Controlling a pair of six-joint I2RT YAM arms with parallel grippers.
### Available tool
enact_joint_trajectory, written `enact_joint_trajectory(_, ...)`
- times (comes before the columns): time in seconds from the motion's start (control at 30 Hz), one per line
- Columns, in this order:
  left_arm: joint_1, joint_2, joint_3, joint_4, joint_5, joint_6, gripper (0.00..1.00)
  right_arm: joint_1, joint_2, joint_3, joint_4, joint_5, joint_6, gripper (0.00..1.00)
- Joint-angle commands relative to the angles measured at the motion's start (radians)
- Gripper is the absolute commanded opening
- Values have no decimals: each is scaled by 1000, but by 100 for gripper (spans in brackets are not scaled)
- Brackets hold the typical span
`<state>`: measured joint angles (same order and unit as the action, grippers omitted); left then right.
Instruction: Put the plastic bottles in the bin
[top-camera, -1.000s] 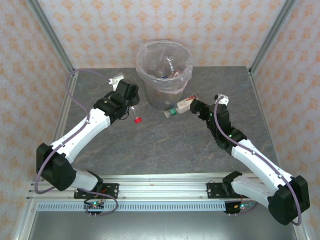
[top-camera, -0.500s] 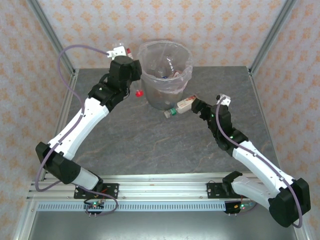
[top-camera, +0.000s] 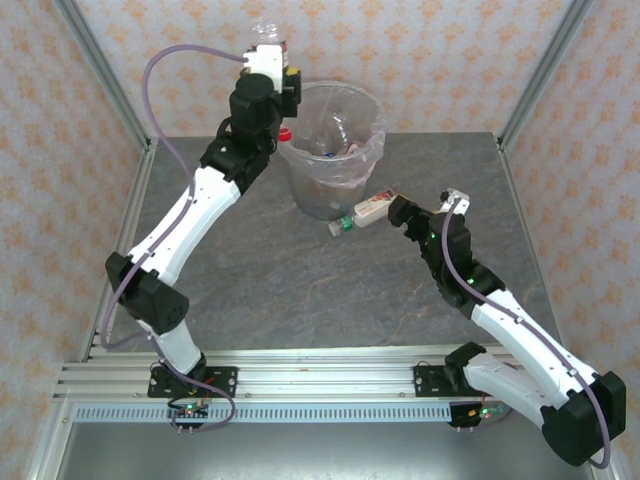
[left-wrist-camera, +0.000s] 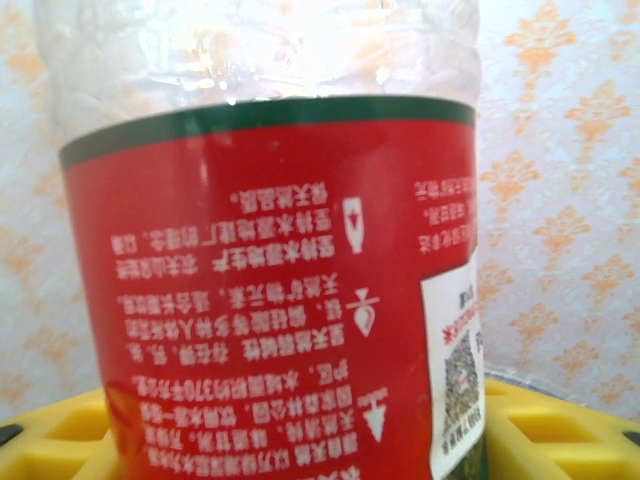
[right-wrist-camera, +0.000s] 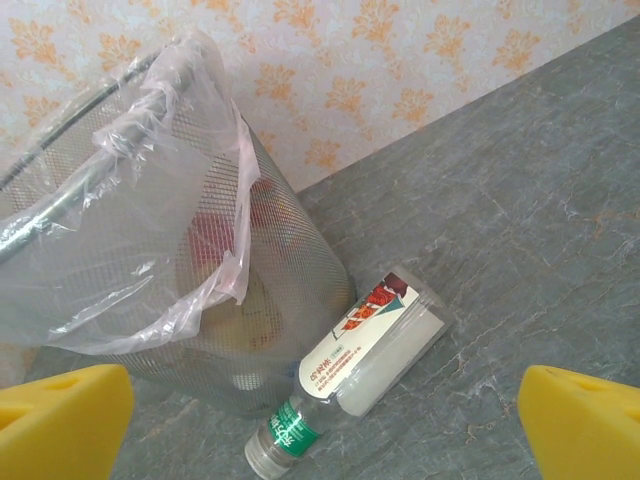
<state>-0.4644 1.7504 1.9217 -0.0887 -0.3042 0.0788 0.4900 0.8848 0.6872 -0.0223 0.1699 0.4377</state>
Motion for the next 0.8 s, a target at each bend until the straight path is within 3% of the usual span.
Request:
enact_joint_trajectory(0.0, 3, 75, 134, -16, 78, 127, 60, -7, -17, -18, -17, 33, 8, 99)
enact_joint_trajectory(0.27, 3, 295, 420, -196, 174, 254, 60, -6, -33, -20, -33, 31, 10, 99)
enact_joint_trajectory(0.43, 4, 306, 367, -142, 273, 390, 62, -6, -56, -22, -57, 46, 1, 99)
enact_joint_trajectory(0.77, 6, 350, 260, 8, 334, 538, 64, -5, -66, -13, -89, 55, -13, 99)
